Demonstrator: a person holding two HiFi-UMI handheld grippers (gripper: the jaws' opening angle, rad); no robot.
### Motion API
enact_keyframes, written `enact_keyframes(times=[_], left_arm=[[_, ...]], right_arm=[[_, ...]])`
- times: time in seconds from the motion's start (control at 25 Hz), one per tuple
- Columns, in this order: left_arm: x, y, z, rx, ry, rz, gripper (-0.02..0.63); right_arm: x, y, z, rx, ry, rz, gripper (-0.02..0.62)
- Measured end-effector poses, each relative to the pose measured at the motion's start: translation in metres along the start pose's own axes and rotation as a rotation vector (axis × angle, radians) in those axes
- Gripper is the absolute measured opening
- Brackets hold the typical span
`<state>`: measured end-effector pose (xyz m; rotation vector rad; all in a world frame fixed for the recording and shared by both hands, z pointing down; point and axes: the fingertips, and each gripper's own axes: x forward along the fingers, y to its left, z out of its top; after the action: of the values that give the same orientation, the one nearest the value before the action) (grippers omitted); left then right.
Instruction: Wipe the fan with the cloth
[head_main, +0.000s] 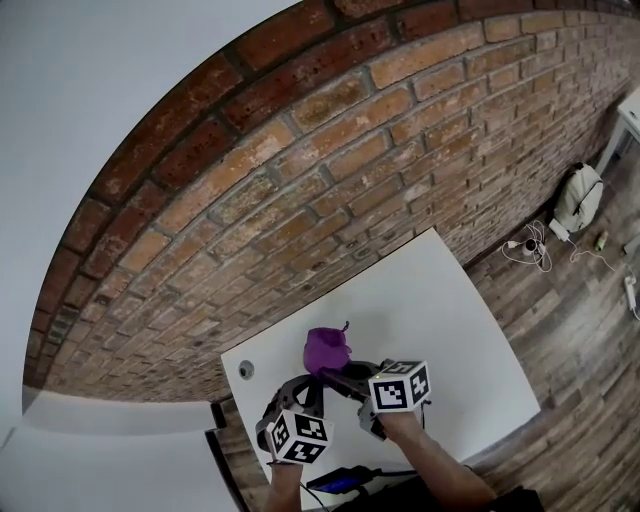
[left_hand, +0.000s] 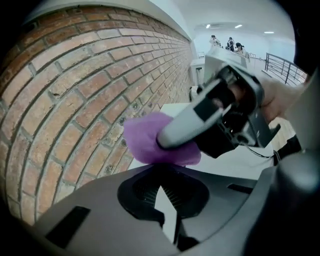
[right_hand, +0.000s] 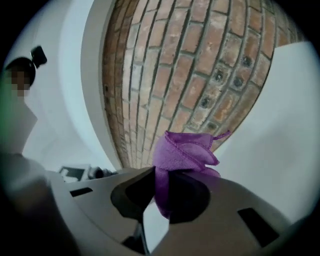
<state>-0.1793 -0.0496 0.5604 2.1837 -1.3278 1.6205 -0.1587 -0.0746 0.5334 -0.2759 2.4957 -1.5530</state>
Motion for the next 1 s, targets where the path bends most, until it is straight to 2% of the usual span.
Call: enact_keyframes(times=[0.16,0.32,0.4,0.48,0.56,0.64,0.68,0.84,0.92,1.0], left_arm=[[0.000,-0.001,0.000,0.001,0.000,0.007,0.000],[-0.001,-0.001,-0.001,-0.006,-0.002,0.016,0.000],[0.000,-0.002,0.000,-0.001,-0.001,0.014,0.000],[0.000,-0.002,0.001,0.001,-0.001,0.015,-0.001],[0.000,0.000,0.001,0.000,-0.002,0.018,-0.001],[0.000,0.000,0.001,-0.003,-0.002,0.021,-0.001],[0.000,-0.001,0.000,-0.004,-0.002,0.022,0.000],[0.000,-0.002,0.001,-0.010,-0.004,0.017,-0.003],[0.000,-0.001,0.001,-0.014,-0.006,0.019,-0.004],[0.000,0.000,0.000,-0.017,-0.009,0.024,-0.004]], right_arm=[[-0.012,-0.050,-0.006,0.086,-0.105,-0.109,0.055],[-0.019,-0.107,-0.039,0.161,-0.009,-0.241,0.055],[-0.031,-0.120,-0.037,0.201,-0.021,-0.285,0.055],[-0.040,-0.105,-0.016,0.234,-0.096,-0.245,0.055],[-0.035,-0.075,0.004,0.259,-0.147,-0.137,0.055],[-0.023,-0.055,0.005,0.294,-0.144,-0.054,0.055],[-0.018,-0.055,0.000,0.319,-0.143,-0.040,0.055],[-0.014,-0.084,-0.025,0.397,-0.148,-0.092,0.055],[-0.015,-0.098,-0.035,0.368,-0.128,-0.134,0.055],[-0.017,-0.118,-0.047,0.312,-0.051,-0.222,0.055]])
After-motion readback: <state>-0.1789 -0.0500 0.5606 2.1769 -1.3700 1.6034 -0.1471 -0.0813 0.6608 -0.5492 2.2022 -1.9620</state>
